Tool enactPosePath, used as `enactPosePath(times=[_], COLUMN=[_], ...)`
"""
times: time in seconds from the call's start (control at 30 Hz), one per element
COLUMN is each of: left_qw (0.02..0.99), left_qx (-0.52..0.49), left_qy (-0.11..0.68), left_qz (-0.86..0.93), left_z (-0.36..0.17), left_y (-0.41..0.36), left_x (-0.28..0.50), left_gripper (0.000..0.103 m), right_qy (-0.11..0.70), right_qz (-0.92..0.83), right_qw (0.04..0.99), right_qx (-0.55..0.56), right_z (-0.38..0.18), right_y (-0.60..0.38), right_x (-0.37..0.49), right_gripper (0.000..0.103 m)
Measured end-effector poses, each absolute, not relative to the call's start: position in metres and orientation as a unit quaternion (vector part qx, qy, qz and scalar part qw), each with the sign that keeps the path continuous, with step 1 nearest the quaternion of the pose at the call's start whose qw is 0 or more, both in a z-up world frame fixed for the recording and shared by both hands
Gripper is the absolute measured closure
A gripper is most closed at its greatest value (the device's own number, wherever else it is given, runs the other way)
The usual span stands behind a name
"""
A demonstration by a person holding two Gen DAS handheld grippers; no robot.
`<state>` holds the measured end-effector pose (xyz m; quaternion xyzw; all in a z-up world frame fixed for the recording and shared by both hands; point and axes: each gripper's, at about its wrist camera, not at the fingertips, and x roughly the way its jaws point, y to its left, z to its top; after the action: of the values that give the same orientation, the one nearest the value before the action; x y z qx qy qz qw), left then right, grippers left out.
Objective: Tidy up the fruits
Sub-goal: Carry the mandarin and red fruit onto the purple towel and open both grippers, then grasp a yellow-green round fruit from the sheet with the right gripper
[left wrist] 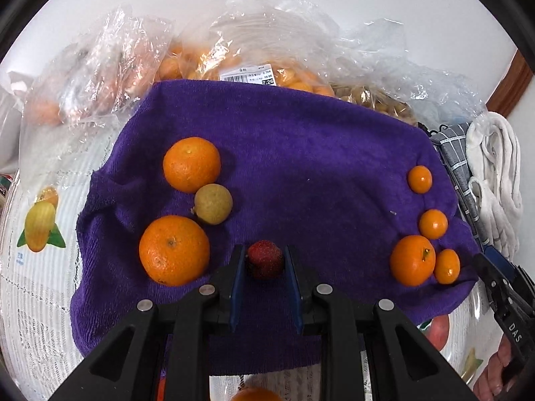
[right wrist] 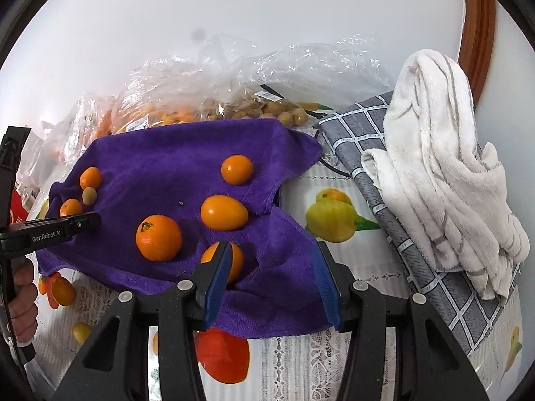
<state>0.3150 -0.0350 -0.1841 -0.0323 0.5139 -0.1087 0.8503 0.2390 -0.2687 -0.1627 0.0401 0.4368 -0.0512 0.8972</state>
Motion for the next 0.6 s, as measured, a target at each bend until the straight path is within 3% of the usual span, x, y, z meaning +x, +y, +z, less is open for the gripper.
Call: enactPosePath(times=[0.17,0.3,0.5,0.6], left_qw=[0.846,0.860,0.878,0.885], left_qx=[-0.036,-0.039,-0.037,-0.036], left_qy=[0.522,0.496,0.466,0.456], left_qz=[-0.102,-0.109,-0.105,-0.091], left_z=[-0.180,-0.158,-0.121,-0.112], left_y=[-0.036,-0.031,-0.009,0.007], left_x=[0.313,0.298,0.262,0.243], left_gripper=[0.068,0.050,0.044,0.040], right_qy=[0.428,0.418,0.415,0.424], right_qz=[-0.061,-0.075,-0.067,-0.035], right_qw=[0.901,0.905,0.907,0.905], right_qx=[0.026,0.011,0.003,0.017], right_z=[-0.160,-0.151,-0.132,-0.131], right_y=[-0.259,-0.251,-0.233,-0.219], right_x=[0.233,0.225,0.210,0.204], right_gripper=[0.053,0.053,0.053,0.042])
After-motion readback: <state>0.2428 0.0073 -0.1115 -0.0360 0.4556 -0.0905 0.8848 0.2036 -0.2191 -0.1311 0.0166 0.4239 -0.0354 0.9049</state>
